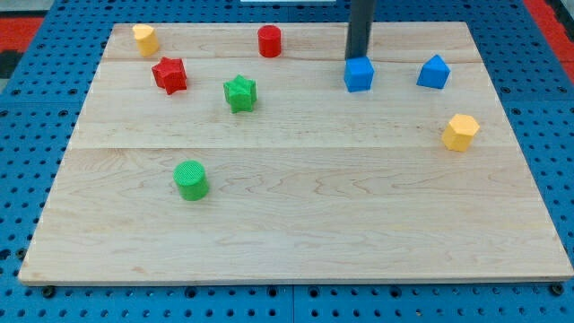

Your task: Push the green star towards the top right side of the board

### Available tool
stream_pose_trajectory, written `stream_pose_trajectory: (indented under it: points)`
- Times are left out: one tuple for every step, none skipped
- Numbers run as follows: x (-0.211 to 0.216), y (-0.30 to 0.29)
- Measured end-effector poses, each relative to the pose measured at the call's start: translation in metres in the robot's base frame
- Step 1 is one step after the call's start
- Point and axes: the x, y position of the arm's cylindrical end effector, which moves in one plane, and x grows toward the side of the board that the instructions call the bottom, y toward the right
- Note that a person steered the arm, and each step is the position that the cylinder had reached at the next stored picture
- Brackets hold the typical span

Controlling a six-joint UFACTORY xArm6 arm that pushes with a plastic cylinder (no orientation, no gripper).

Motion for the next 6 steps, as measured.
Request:
stream_pose_trajectory:
  points:
    - [0.048, -0.032]
    - [0.092, -0.047]
    - [0.096, -0.123]
    - [0.099, -0.169]
    - [0.056, -0.153]
    - [0.051, -0.165]
